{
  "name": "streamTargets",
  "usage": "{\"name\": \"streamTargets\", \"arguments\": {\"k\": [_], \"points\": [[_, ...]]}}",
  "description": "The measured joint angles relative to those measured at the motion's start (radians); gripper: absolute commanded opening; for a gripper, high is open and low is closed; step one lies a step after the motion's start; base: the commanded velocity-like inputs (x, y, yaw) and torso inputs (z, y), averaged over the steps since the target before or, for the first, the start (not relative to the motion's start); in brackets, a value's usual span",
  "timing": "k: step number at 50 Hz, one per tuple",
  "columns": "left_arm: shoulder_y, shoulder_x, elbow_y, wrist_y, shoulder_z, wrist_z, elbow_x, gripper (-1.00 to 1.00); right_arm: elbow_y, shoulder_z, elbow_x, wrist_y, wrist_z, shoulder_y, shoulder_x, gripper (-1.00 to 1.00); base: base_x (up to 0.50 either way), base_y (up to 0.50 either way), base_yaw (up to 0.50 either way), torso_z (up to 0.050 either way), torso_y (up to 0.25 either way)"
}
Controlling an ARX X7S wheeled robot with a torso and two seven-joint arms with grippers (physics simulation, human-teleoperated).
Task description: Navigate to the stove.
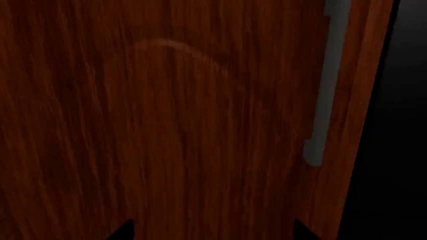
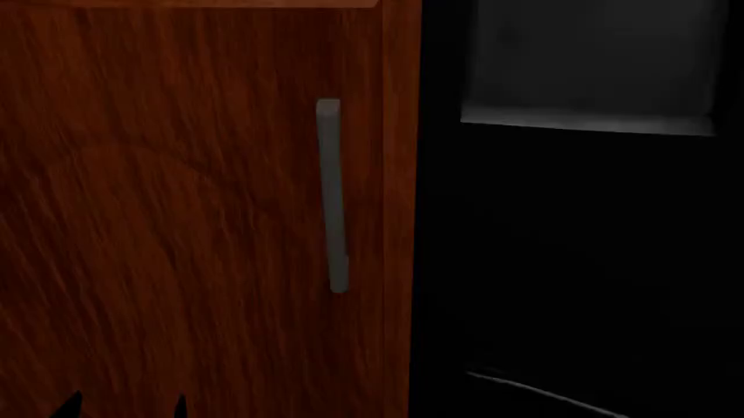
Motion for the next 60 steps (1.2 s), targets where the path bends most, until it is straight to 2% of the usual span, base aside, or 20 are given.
{"name": "streamTargets", "arguments": {"k": [13,32,60], "points": [[0.000,-0.025,0.013,-0.033,0.020,-0.018,-0.035,1.00,-0.006,-0.035,0.014,-0.013,0.031,-0.007,0.022,1.00,0.00,0.00,0.00,0.000,0.000],[-0.010,-0.055,0.022,-0.085,0.056,-0.104,-0.062,1.00,-0.016,-0.088,0.059,-0.010,0.087,-0.011,0.061,1.00,0.00,-0.02,0.00,0.000,0.000],[-0.012,-0.096,0.024,-0.088,0.104,-0.157,-0.106,1.00,-0.018,-0.136,0.101,-0.003,0.137,-0.011,0.102,1.00,0.00,-0.48,0.00,0.000,0.000]]}}
